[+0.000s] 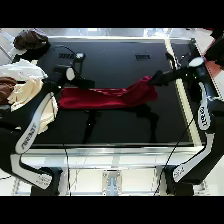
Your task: Fold the shirts.
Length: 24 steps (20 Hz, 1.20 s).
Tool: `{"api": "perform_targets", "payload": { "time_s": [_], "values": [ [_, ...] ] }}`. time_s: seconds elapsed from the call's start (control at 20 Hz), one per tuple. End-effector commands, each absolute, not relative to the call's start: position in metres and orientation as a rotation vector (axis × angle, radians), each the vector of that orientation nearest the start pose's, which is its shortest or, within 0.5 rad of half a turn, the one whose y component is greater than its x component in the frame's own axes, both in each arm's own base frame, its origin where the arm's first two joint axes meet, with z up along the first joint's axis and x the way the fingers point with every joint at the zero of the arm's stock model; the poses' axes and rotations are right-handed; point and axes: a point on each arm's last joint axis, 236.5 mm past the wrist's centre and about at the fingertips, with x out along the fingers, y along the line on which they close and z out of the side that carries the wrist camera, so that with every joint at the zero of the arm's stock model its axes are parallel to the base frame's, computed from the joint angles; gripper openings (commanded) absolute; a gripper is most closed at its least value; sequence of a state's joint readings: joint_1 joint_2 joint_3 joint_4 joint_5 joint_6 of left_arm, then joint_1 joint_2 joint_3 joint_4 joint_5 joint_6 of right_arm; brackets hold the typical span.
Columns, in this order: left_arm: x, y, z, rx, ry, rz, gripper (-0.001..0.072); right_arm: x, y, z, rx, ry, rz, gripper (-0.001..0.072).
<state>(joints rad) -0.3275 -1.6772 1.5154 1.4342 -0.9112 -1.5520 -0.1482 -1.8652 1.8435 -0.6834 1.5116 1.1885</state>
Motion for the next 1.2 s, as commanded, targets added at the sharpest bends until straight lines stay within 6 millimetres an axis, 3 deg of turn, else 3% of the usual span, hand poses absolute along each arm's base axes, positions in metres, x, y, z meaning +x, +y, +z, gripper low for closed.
{"api": "perform_targets", "payload": {
  "time_s": [0.0,0.1,0.2,0.3,0.4,0.5,0.55,0.65,0.75,0.85,1.0,1.05,1.1,1.15],
  "values": [
    [0.466,-0.247,-0.07,0.013,1.201,-0.507,0.0009,0.494,0.158,0.124,0.409,1.107,0.853,0.0011],
    [0.457,-0.27,-0.092,0.016,1.224,-0.552,0.0009,0.489,0.19,0.142,0.389,1.091,0.889,0.0011],
    [0.458,-0.29,-0.101,0.003,1.196,-0.568,0.0009,0.475,0.223,0.141,0.374,1.121,0.938,0.0011],
    [0.463,-0.298,-0.099,0.004,1.158,-0.572,0.0009,0.464,0.259,0.144,0.348,1.11,0.991,0.0011],
    [0.468,-0.292,-0.094,0.015,1.143,-0.566,0.0009,0.463,0.297,0.155,0.356,1.046,1.031,0.001],
    [0.487,-0.255,-0.07,0.096,1.083,-0.511,0.0008,0.462,0.329,0.165,0.354,0.973,1.066,0.0009],
    [0.5,-0.226,-0.048,0.145,1.037,-0.464,0.0008,0.464,0.344,0.169,0.357,0.937,1.069,0.0008],
    [0.519,-0.148,0.009,0.222,0.957,-0.332,0.0008,0.468,0.374,0.175,0.355,0.853,1.071,0.0008],
    [0.512,-0.07,0.053,0.217,0.958,-0.196,0.0009,0.475,0.404,0.174,0.368,0.775,1.042,0.0007],
    [0.493,-0.009,0.085,0.154,0.97,-0.089,0.0009,0.471,0.436,0.158,0.375,0.754,1.034,0.0007],
    [0.477,0.046,0.128,0.074,0.9,0.017,0.0009,0.459,0.49,0.122,0.395,0.757,1.038,0.0022],
    [0.473,0.055,0.138,0.06,0.879,0.038,0.0008,0.461,0.504,0.119,0.435,0.733,1.019,0.0178],
    [0.47,0.063,0.146,0.052,0.863,0.054,0.0008,0.463,0.517,0.123,0.519,0.714,0.993,0.0545],
    [0.468,0.066,0.152,0.05,0.851,0.063,0.0008,0.462,0.525,0.133,0.577,0.693,0.989,0.0696]
  ]
}}
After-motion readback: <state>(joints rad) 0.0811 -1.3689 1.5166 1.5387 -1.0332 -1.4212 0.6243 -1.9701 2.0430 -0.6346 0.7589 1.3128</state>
